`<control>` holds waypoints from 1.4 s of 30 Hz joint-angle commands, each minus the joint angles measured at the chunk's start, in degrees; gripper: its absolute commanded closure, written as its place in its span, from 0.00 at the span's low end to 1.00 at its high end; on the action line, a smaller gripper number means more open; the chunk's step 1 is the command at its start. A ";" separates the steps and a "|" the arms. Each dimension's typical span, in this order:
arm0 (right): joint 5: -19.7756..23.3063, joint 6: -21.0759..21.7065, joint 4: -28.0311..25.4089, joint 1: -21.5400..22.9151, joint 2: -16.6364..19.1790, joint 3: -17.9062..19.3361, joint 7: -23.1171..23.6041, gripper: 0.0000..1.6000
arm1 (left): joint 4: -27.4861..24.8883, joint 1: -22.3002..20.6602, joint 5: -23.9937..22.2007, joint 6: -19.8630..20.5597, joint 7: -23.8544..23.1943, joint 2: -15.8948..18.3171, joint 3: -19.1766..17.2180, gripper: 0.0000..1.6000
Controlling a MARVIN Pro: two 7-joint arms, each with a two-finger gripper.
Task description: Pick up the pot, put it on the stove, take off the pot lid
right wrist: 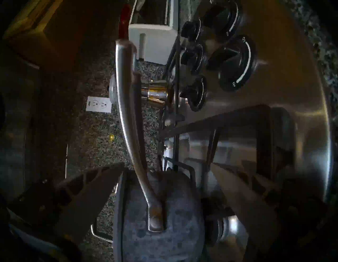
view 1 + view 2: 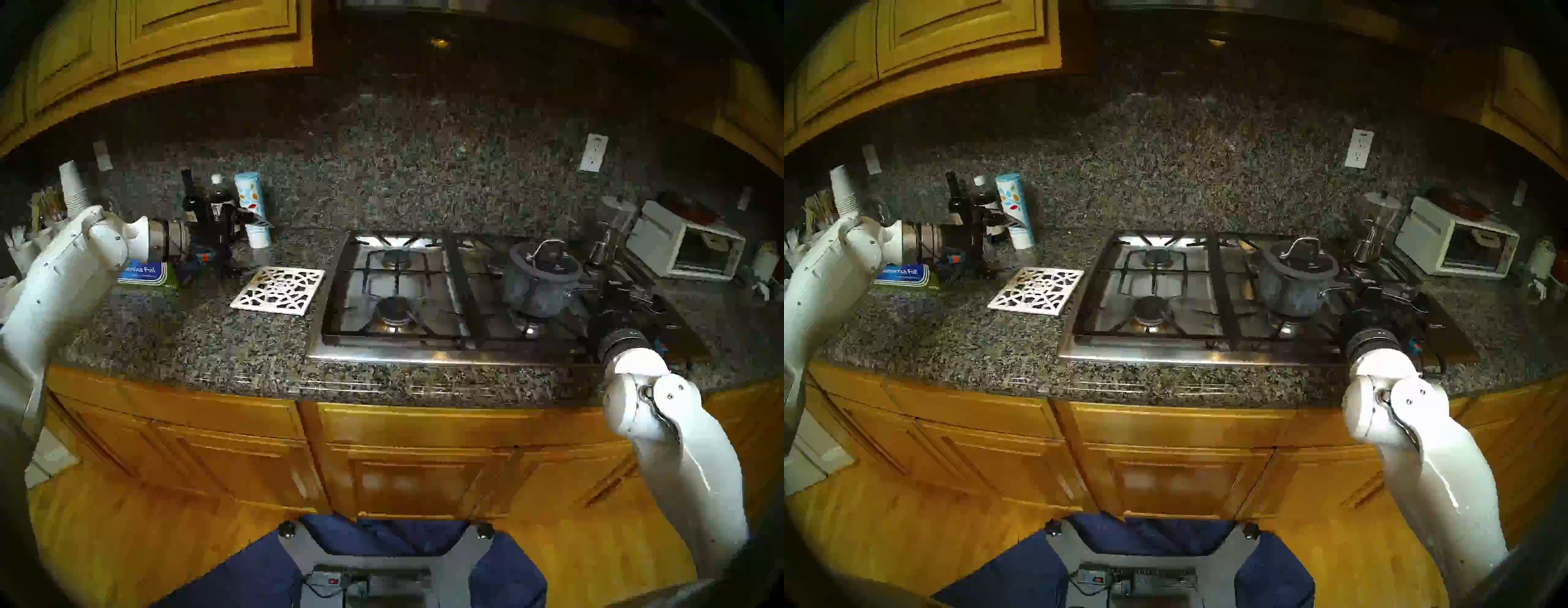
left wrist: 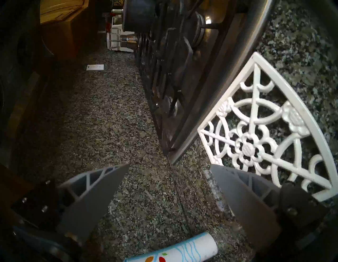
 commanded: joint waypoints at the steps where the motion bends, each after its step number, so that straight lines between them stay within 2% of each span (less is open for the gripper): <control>1: 0.97 3.40 2.86 6.04 0.68 0.60 4.75 0.00 | -0.37 -1.98 -0.42 0.15 0.61 0.05 -1.32 0.00; 9: 2.64 4.41 1.38 7.27 0.99 0.31 4.63 0.00 | -0.39 -1.96 -0.42 0.15 0.60 0.07 -1.31 0.00; 10: 2.54 4.22 1.46 8.74 0.81 -0.50 4.06 0.00 | -0.39 -1.96 -0.42 0.15 0.59 0.07 -1.31 0.00; 15: 2.73 3.96 -1.14 7.66 1.39 0.26 3.73 0.00 | -0.42 -1.93 -0.42 0.15 0.58 0.09 -1.29 0.00; 20: 2.93 3.71 -3.10 10.00 1.82 -0.01 2.00 0.00 | -0.46 -1.90 -0.42 0.16 0.56 0.12 -1.27 0.00; 21: 3.00 3.89 -4.28 8.93 2.16 0.64 2.12 0.00 | -0.46 -1.90 -0.42 0.16 0.56 0.12 -1.27 0.00; 22: 2.95 3.90 -4.22 10.78 1.98 -0.10 1.57 0.00 | -0.45 -1.91 -0.42 0.16 0.57 0.11 -1.28 0.00; 27: 2.97 4.09 -5.35 11.97 2.33 -0.32 0.27 0.00 | -0.41 -1.96 -0.43 0.16 0.59 0.07 -1.32 0.00; 42: 2.37 3.19 -5.85 10.63 2.26 -0.78 -2.15 0.00 | -0.30 -2.03 -0.42 0.13 0.63 0.00 -1.37 0.00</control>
